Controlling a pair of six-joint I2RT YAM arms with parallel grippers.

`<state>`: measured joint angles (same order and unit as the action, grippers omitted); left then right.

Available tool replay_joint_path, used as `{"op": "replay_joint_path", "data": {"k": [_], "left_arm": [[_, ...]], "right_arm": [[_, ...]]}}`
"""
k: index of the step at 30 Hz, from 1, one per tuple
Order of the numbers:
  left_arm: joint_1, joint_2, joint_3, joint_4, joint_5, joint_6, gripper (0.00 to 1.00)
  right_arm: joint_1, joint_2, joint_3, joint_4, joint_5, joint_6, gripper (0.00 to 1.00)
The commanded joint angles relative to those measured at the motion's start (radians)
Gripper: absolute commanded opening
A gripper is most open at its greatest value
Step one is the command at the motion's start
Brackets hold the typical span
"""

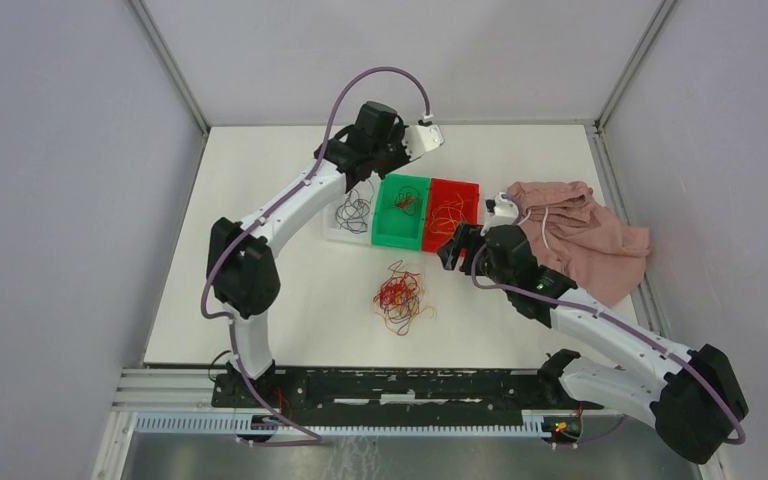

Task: Untangle the cables
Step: Place the cable in the bin, then untie the cable.

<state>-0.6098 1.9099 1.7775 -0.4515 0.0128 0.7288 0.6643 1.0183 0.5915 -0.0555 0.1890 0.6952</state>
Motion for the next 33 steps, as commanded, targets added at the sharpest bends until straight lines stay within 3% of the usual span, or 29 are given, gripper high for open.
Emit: {"op": "replay_joint_path", "data": {"k": [1,4,7,10,20,26,33], "left_arm": [[0.018,-0.005,0.099,-0.108,0.120,-0.049,0.33],[0.024,-0.013,0.132,-0.155,0.151,-0.065,0.37],[0.042,-0.046,0.139,-0.208,0.224,-0.084,0.51],[0.048,-0.107,0.083,-0.283,0.312,-0.074,0.59],[0.048,-0.400,-0.347,-0.341,0.424,-0.069,0.60],[0.066,-0.507,-0.445,-0.335,0.487,-0.100,0.60],[0.164,-0.612,-0.538,-0.336,0.606,-0.080,0.60]], "right_arm": [[-0.014,-0.017,0.039,-0.011,0.004,-0.001,0.76],[-0.020,-0.006,0.052,-0.018,-0.013,-0.008,0.76],[-0.022,0.011,0.073,-0.029,-0.060,-0.028,0.76],[-0.021,0.041,0.097,-0.044,-0.131,-0.059,0.75],[-0.019,0.274,0.144,0.064,-0.415,-0.101,0.65],[-0.020,0.466,0.296,0.044,-0.494,-0.194,0.64],[-0.020,0.643,0.443,-0.053,-0.570,-0.368,0.61]]}}
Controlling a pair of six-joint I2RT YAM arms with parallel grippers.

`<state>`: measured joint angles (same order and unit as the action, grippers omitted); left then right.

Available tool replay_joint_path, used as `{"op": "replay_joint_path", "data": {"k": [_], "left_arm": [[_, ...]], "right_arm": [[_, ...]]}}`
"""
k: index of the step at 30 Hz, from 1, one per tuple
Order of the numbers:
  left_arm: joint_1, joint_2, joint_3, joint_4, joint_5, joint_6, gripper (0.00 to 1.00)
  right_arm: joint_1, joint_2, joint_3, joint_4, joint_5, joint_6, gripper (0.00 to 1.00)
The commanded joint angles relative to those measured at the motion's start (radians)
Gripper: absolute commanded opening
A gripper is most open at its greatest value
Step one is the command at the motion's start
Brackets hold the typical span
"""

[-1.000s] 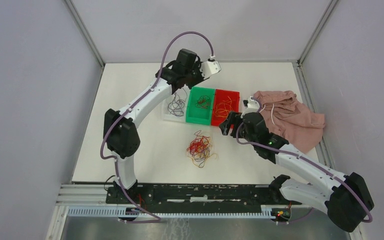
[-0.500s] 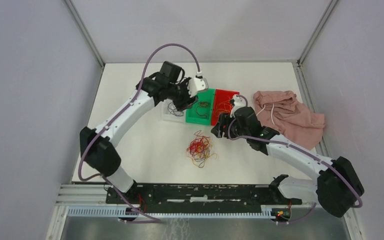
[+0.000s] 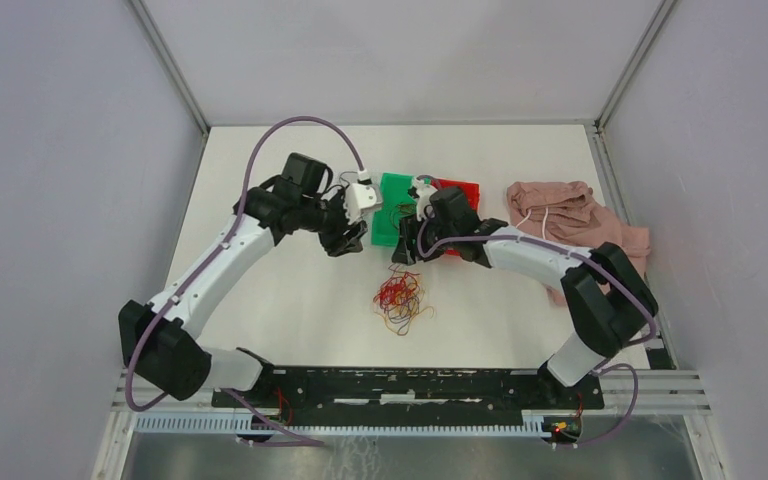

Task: Untangle the cables
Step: Untie the cable.

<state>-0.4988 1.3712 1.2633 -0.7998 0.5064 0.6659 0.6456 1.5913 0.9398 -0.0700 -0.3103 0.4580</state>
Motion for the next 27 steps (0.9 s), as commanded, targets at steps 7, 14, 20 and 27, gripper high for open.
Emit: {"op": "replay_joint_path", "data": {"k": [7,14,20,27], "left_arm": [[0.073,-0.144,-0.049,0.005,0.130,0.027,0.60],[0.072,-0.174,-0.052,0.007,0.108,0.027,0.58],[0.071,-0.228,-0.131,0.041,0.106,0.028,0.58],[0.066,-0.290,-0.222,0.101,0.124,0.054,0.57]], "right_arm": [[-0.002,0.171,0.134,-0.004,-0.130,-0.137,0.55],[-0.002,0.183,0.142,0.055,-0.169,-0.080,0.27],[-0.002,0.092,0.101,0.105,-0.197,0.001,0.06],[-0.001,-0.059,0.013,0.175,-0.205,0.094,0.00]]}}
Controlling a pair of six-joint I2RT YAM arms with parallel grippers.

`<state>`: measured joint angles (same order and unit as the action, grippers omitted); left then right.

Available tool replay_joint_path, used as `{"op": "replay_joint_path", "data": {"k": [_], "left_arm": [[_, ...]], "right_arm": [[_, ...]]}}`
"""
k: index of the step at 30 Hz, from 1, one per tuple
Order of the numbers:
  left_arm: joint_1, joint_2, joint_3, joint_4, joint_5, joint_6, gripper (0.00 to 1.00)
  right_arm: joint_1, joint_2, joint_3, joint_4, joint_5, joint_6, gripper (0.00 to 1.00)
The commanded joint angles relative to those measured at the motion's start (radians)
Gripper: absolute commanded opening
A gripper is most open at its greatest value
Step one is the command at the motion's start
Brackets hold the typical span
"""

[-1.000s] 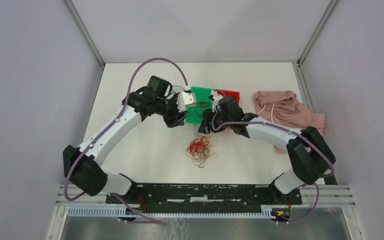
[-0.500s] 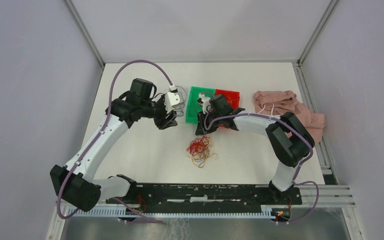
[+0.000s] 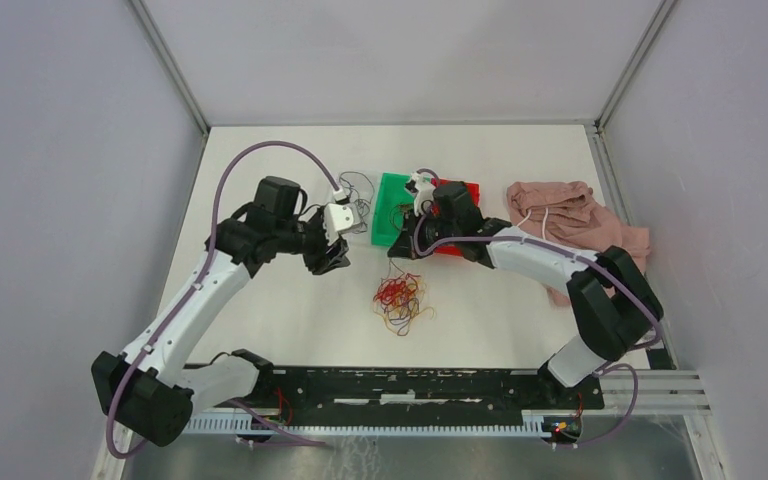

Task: Untangle the cables
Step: Untie the cable.

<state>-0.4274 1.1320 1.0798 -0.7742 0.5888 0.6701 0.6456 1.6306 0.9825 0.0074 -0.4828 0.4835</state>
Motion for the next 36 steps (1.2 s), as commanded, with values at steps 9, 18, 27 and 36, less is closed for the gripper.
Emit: {"op": "replay_joint_path", "data": {"k": [9,18,27,36], "left_arm": [[-0.042,-0.122,-0.139,0.279,0.034,-0.101,0.60],[-0.145,-0.145,-0.201,0.415,0.058,-0.282,0.63],[-0.173,-0.155,-0.293,0.516,-0.003,-0.396,0.59],[-0.185,-0.132,-0.305,0.597,0.046,-0.455,0.51]], "right_arm": [[0.024,-0.218,-0.062,0.206,-0.081,0.202,0.00],[0.130,-0.301,-0.027,0.226,0.010,0.265,0.00],[0.161,-0.368,-0.028,0.184,0.104,0.252,0.00],[0.163,-0.400,-0.053,0.170,0.133,0.256,0.00]]}}
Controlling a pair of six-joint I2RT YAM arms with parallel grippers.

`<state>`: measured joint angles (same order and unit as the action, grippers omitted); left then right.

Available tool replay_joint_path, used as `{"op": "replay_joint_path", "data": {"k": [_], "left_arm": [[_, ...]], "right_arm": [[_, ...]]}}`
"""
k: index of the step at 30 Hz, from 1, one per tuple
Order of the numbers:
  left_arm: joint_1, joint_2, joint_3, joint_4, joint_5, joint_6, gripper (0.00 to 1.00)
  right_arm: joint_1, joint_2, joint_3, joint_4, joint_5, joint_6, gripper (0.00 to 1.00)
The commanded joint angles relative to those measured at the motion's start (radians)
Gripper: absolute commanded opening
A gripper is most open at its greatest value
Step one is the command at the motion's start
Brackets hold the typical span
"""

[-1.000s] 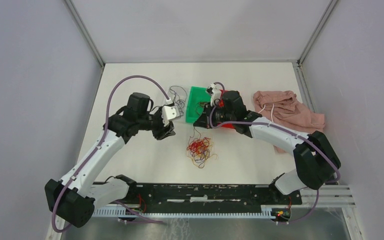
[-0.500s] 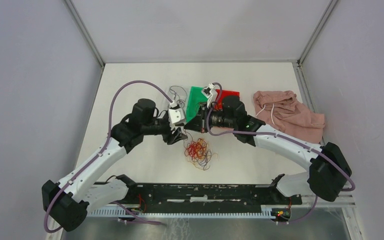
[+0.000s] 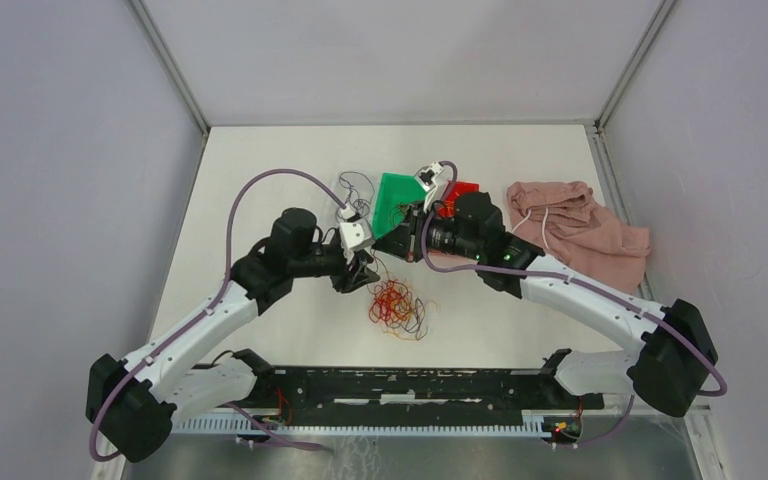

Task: Untangle the cables
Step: Untie the cable.

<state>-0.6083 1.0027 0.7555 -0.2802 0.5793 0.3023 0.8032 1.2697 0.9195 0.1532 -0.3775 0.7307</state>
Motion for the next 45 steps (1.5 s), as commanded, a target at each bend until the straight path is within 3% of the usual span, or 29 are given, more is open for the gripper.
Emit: {"op": "replay_joint_path", "data": {"k": [1,5,9,13,15,23,27,35,45], "left_arm": [[-0.005,0.002,0.026,0.102,0.090,-0.100,0.50],[-0.011,0.009,0.033,0.083,0.133,-0.103,0.40],[-0.015,0.004,0.022,0.110,0.025,-0.086,0.29],[-0.015,0.000,0.031,0.140,-0.069,-0.077,0.09],[-0.015,-0.010,0.040,0.139,-0.085,-0.066,0.03],[-0.017,-0.062,0.156,0.020,-0.012,0.130,0.03],[-0.017,-0.073,0.221,-0.008,-0.033,0.176,0.03],[-0.027,-0.068,0.319,-0.053,-0.003,0.193,0.03],[-0.051,-0.045,0.469,-0.126,0.040,0.189,0.03]], "right_arm": [[0.005,-0.043,0.009,0.024,0.032,0.011,0.00],[0.005,-0.059,0.018,0.020,0.049,0.010,0.00],[0.005,-0.060,0.033,0.011,0.041,0.017,0.01],[0.005,-0.063,0.033,-0.002,0.040,0.016,0.03],[0.005,-0.067,0.032,-0.010,0.039,0.015,0.11],[-0.002,-0.137,-0.004,-0.083,0.036,-0.058,0.50],[-0.002,-0.169,-0.011,-0.155,0.076,-0.122,0.62],[-0.001,-0.107,0.019,-0.175,0.056,-0.186,0.69],[-0.001,-0.011,0.030,-0.111,0.157,-0.165,0.70]]}}
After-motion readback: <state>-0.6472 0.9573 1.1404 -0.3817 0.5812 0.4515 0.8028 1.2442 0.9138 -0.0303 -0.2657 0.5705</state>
